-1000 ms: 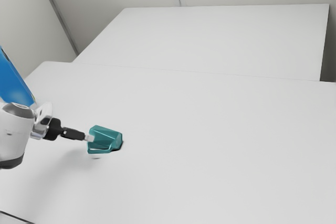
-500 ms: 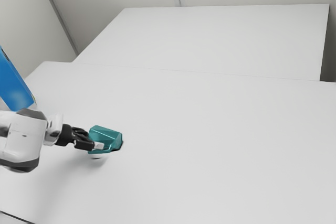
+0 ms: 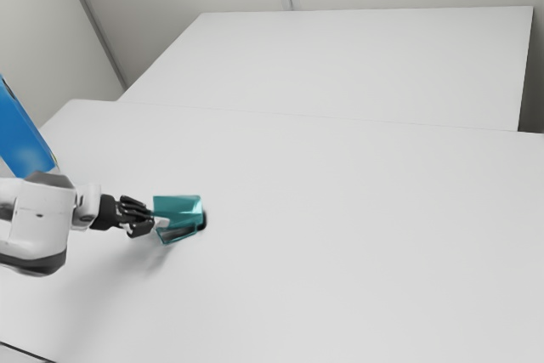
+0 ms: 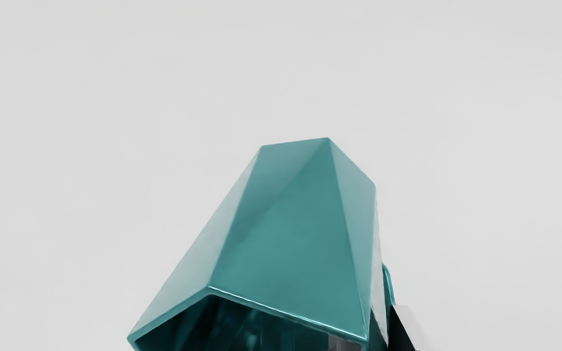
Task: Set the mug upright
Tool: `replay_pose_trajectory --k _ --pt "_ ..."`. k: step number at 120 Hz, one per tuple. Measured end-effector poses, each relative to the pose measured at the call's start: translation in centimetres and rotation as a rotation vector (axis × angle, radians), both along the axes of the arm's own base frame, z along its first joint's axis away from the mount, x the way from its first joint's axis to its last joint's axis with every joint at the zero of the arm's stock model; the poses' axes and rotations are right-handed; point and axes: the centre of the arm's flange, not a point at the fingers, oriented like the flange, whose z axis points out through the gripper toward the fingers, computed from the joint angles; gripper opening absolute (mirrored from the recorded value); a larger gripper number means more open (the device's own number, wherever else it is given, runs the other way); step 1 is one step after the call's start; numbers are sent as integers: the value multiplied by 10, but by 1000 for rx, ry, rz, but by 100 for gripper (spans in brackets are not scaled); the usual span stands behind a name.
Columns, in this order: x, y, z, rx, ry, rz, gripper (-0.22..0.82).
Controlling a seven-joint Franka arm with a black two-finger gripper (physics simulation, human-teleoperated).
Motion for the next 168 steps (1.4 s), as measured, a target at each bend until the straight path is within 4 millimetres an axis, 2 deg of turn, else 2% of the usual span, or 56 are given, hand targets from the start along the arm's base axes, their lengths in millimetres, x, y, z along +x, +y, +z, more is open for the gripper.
replay_pose_trajectory --k 40,57,71,83,104,122,133,142,168 --pt "10 -4 18 70 -54 -24 -17" --pt "35 -10 56 191 -77 -139 -18" --pt "37 -22 96 329 -41 -262 -18" --pt "37 -34 108 389 33 -300 -18" --pt "48 -87 104 428 170 -349 -18" --pt "57 -121 93 425 237 -300 -18" --pt "62 -131 91 417 258 -247 -18" --pt "75 -136 92 413 269 -200 -18" --pt "96 -166 82 467 259 -147 -18"
